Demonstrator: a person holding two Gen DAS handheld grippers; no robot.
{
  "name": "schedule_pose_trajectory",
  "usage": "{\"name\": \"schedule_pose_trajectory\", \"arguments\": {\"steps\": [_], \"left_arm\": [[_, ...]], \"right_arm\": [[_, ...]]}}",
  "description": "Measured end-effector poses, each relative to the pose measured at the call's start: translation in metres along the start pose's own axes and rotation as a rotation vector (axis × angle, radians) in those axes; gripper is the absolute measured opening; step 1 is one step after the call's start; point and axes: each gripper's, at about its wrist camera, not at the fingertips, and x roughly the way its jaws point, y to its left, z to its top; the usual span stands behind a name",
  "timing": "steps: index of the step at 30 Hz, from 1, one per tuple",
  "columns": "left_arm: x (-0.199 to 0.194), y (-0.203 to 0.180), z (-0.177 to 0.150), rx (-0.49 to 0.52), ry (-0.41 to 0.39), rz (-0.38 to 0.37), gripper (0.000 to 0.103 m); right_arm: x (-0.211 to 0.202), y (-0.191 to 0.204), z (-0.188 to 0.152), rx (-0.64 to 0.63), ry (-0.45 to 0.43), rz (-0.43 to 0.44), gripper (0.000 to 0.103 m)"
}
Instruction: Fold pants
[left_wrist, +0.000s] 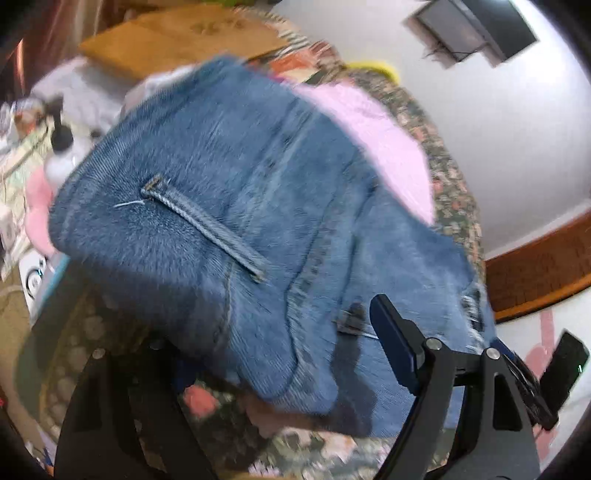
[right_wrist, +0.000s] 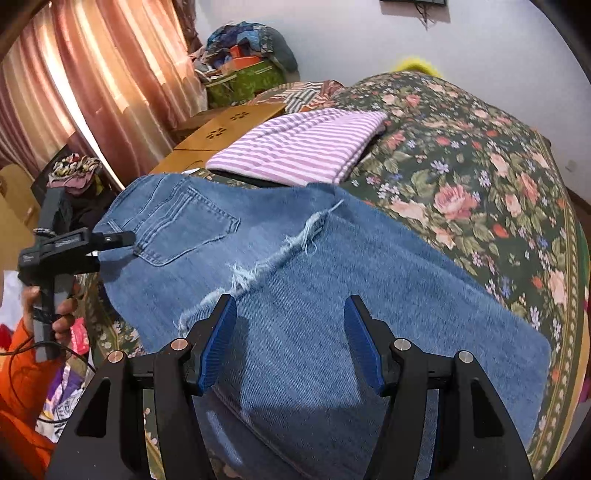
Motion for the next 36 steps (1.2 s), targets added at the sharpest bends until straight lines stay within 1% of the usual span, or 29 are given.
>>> {"name": "schedule_pose_trajectory", "arguments": {"steps": [3,5,6,8,9,13,14,16,18,20,26,32,36], "left_arm": [[0.006,0.003,0.002,-0.021,-0.031,0.000,0.082],[0.005,-0.002,0.004,-0.004,-0.050,0.027,0.076],[0.004,-0.004,0.004,0.006,-0.060,0.050,0.069],[0.000,-0.007,0.005,0.022,-0.081,0.079,0.061],[-0.002,-0.009,0.006,0.027,-0.099,0.103,0.050],[-0.018,-0.024,0.004,0.116,-0.176,0.158,0.036],[-0.021,-0.031,0.003,0.152,-0.193,0.180,0.034],[-0.029,-0.049,-0.001,0.247,-0.237,0.232,0.026],[-0.038,-0.064,-0.002,0.311,-0.273,0.257,0.024],[-0.048,-0.073,-0.001,0.347,-0.297,0.252,0.023],[-0.075,-0.102,0.004,0.408,-0.351,0.204,0.022],[-0.096,-0.146,0.000,0.517,-0.416,0.167,0.021],[-0.109,-0.176,-0.005,0.580,-0.441,0.111,0.021]], "right_arm": [[0.005,-0.003,-0.004,0.027,0.017,0.028,0.057],[0.008,-0.003,-0.006,0.028,0.024,0.024,0.057],[0.009,-0.002,-0.006,0.023,0.024,0.023,0.058],[0.009,-0.002,-0.006,0.019,0.026,0.023,0.058],[0.010,-0.003,-0.005,0.022,0.028,0.025,0.058],[0.011,-0.002,-0.006,0.024,0.026,0.026,0.058],[0.011,-0.002,-0.006,0.023,0.025,0.024,0.058],[0.012,-0.003,-0.006,0.024,0.023,0.025,0.058],[0.010,-0.003,-0.005,0.025,0.023,0.025,0.058],[0.007,-0.004,-0.005,0.027,0.018,0.023,0.058],[-0.016,-0.018,-0.011,0.057,-0.021,-0.012,0.058],[-0.044,-0.042,-0.024,0.116,-0.048,-0.087,0.058],[-0.059,-0.056,-0.040,0.167,-0.060,-0.136,0.058]]}}
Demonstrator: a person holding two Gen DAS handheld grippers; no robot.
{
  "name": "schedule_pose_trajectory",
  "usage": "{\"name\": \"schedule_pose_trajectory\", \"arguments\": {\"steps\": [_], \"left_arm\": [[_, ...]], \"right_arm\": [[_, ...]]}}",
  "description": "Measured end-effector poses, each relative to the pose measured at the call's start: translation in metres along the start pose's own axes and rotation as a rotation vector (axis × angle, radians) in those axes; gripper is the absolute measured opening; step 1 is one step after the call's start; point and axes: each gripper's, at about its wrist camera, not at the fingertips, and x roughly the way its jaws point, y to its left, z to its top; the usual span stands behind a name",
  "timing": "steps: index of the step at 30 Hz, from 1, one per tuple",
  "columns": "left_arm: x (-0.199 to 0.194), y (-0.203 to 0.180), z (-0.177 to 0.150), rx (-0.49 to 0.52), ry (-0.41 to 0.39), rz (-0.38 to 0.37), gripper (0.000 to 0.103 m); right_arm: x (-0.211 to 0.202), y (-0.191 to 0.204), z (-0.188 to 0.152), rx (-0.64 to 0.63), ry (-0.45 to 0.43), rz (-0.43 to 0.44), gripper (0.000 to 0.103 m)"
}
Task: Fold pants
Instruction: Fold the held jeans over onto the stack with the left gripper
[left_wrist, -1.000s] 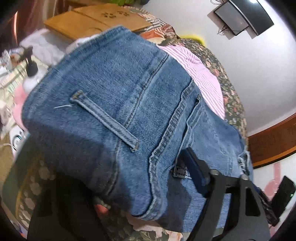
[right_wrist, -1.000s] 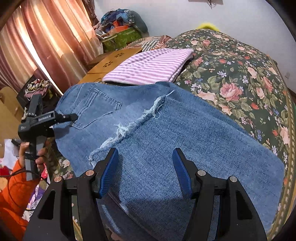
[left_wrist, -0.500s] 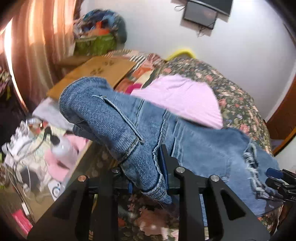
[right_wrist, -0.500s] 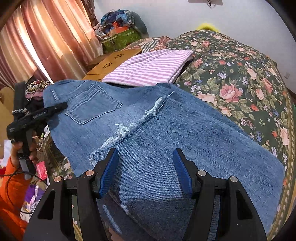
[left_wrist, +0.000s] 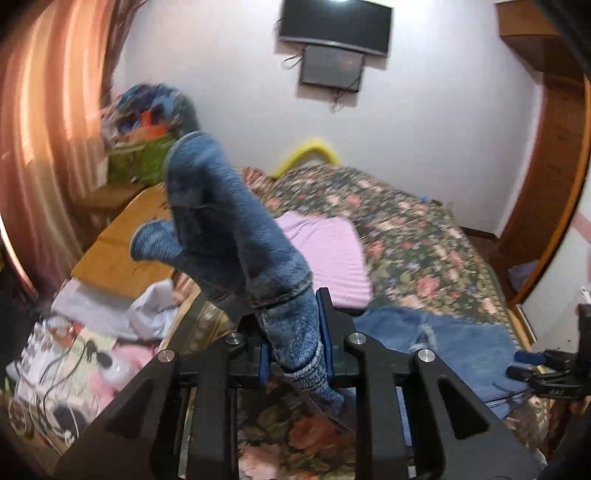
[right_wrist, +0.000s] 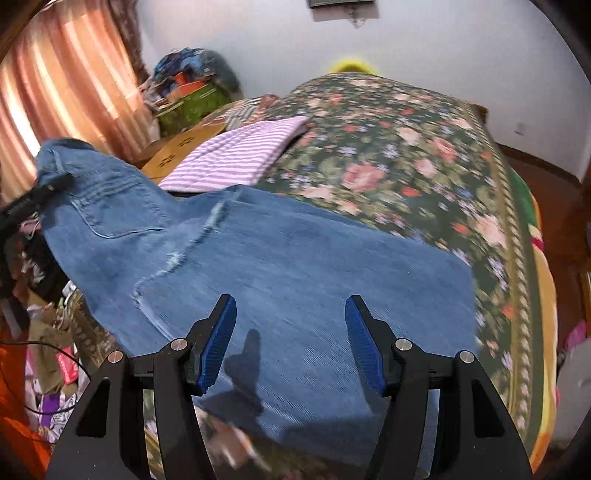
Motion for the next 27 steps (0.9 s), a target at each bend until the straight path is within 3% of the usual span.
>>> {"name": "schedule_pose_trajectory", "arguments": {"steps": [5,11,18,27], "left_arm": [[-0.011,-0.038,0.014,0.087,-0.043,-0.071,0.021],[-0.016,-0.087,0.019,0.171,-0.063,-0.183,0.021],[0.001,-0.137,0.022,0.183,0.001,-0.334,0.018],[0.026,-0.186,0.010,0.259,0.106,-0.422,0.016]], "right_arm": [[0.010,-0.012,-0.020,0.027,0.049,-0.035,0.058],[0.009,-0.016,-0.026,0.028,0.024,-0.021,0.060],[0.009,-0.017,-0.031,0.031,0.007,-0.003,0.062],[-0.023,-0.041,-0.042,0.075,-0.017,-0.045,0.062]]}}
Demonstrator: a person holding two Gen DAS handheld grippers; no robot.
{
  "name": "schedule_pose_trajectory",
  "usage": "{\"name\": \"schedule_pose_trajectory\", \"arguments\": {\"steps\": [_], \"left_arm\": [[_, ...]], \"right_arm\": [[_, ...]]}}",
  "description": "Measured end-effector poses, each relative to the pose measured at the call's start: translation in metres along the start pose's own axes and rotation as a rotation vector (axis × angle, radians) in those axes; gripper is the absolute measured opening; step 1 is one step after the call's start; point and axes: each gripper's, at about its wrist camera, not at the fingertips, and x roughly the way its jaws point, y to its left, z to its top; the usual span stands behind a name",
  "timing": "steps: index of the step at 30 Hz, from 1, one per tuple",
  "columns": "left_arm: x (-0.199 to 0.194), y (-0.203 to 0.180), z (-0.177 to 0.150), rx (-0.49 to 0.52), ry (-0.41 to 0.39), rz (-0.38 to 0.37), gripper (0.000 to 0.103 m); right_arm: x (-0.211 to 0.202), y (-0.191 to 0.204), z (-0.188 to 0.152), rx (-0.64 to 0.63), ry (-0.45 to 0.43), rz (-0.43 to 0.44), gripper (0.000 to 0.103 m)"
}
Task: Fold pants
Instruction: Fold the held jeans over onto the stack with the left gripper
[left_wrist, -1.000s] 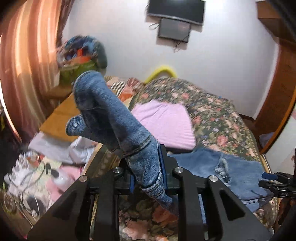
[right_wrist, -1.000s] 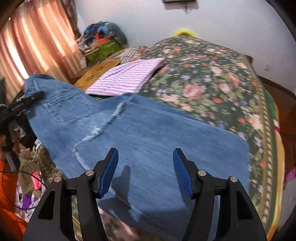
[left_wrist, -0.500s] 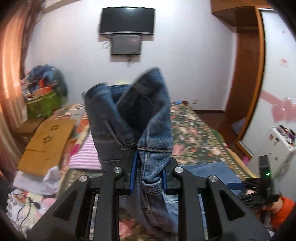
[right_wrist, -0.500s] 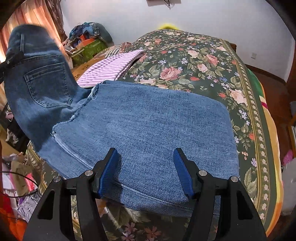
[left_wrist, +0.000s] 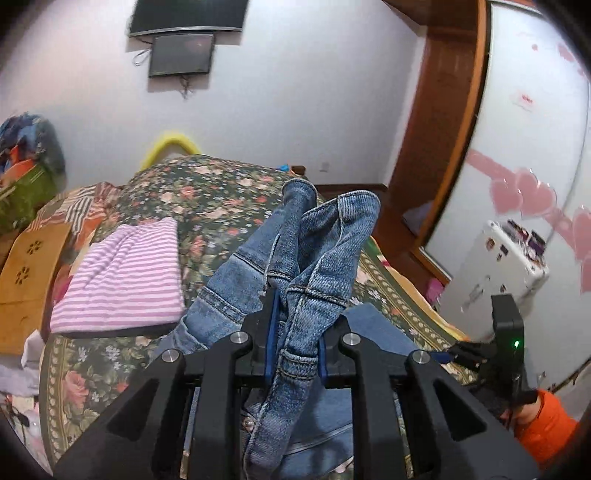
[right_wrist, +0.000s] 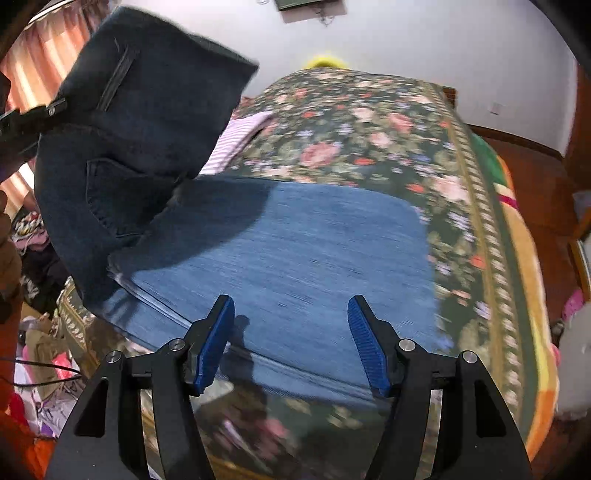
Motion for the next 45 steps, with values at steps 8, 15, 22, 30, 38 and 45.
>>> {"name": "schedule_pose_trajectory", "arguments": {"steps": [8,15,22,30,38,45], "left_arm": [[0.012,-0.023,0.014,0.044,0.007,-0.024,0.016],[0.013,-0.059,0.029,0.114,-0.021,-0.091,0.016],[0.041,-0.106,0.016,0.209,0.046,-0.180,0.016],[0.090,-0.120,-0.029,0.197,0.233,-0.262,0.016],[0.124,-0.111,-0.054,0.093,0.445,-0.341,0.019],[0.123,-0.124,-0.068,0.171,0.448,-0.296,0.021]], "right_arm": [[0.009,-0.021,-0.013,0.056,0.014,0.006,0.065],[0.014,-0.024,-0.013,0.074,0.012,0.048,0.066],[0.015,-0.026,-0.015,0.086,0.002,0.064,0.066],[0.004,-0.029,-0.015,0.095,-0.016,0.066,0.064],[-0.024,-0.052,-0.024,0.130,-0.023,0.003,0.064],[-0.054,-0.070,-0.033,0.164,-0.050,-0.062,0.064]]}}
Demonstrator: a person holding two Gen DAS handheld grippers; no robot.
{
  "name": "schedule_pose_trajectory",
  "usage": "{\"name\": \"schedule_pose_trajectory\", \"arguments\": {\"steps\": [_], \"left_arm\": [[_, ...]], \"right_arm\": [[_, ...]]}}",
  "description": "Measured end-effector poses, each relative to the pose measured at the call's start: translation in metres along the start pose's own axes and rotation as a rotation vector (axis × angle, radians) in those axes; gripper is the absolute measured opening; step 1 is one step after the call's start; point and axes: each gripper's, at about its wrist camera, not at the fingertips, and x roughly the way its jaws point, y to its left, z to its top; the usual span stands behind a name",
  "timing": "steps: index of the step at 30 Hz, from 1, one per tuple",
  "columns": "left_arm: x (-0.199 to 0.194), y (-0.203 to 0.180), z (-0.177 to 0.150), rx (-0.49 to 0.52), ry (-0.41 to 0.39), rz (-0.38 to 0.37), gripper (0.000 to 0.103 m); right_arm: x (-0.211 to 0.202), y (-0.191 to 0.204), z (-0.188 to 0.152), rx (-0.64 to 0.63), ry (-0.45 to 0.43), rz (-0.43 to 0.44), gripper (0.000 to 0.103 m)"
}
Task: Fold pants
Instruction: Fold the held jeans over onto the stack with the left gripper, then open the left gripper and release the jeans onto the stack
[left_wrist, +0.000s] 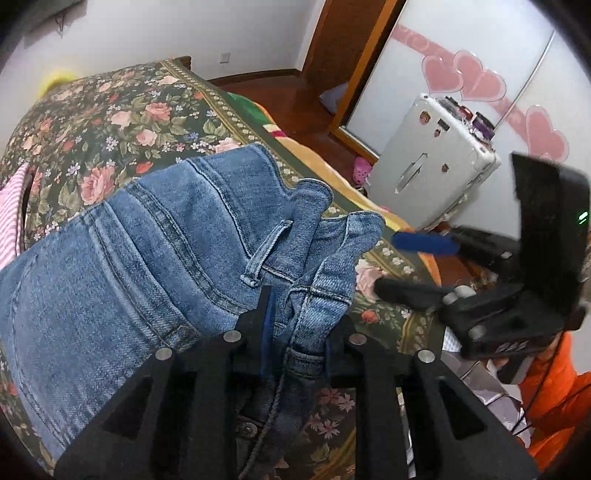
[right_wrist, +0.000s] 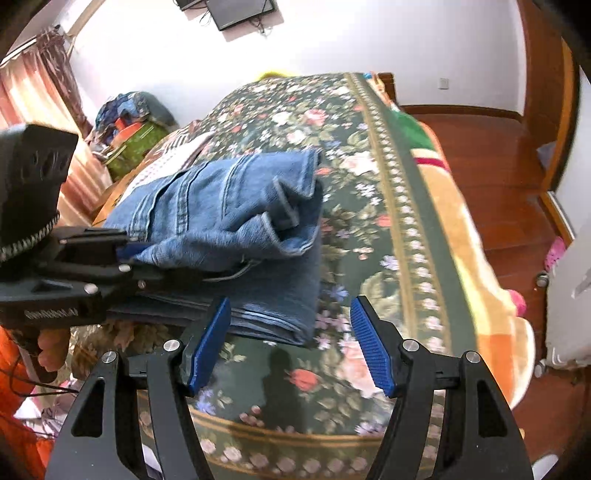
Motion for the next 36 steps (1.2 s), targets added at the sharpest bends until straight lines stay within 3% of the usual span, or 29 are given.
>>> {"name": "schedule_pose_trajectory", "arguments": {"steps": [9,17,22,27,32,36], "left_arm": [[0.002,-0.001,-0.005,0.001,-0.012,0.019,0.022],[-0.014,0.006,-0.008,-0.027,0.007,-0.013,0.024],[-0.042,0.010,-0.017,-0.052,-0.007,-0.039,0.055],[-0.083,0.032,-0.016,-0.105,-0.109,0.018,0.061],[-0.105,0.082,0.001,-0.151,-0.202,0.180,0.067],[-0.093,0.145,0.021,-0.199,-0.192,0.329,0.069]], "right_arm": [[-0.030,0.014,0.017,-0.037,-0.110,0.008,0.064],[0.021,0.008,0.008,-0.030,0.024,-0.027,0.064],[0.023,0.000,-0.001,-0.026,0.060,-0.052,0.064],[0.017,-0.002,-0.006,-0.012,0.065,-0.048,0.064],[0.007,0.007,-0.011,-0.021,0.062,-0.031,0.064],[0.007,0.020,-0.015,-0.019,0.070,0.018,0.064]]}}
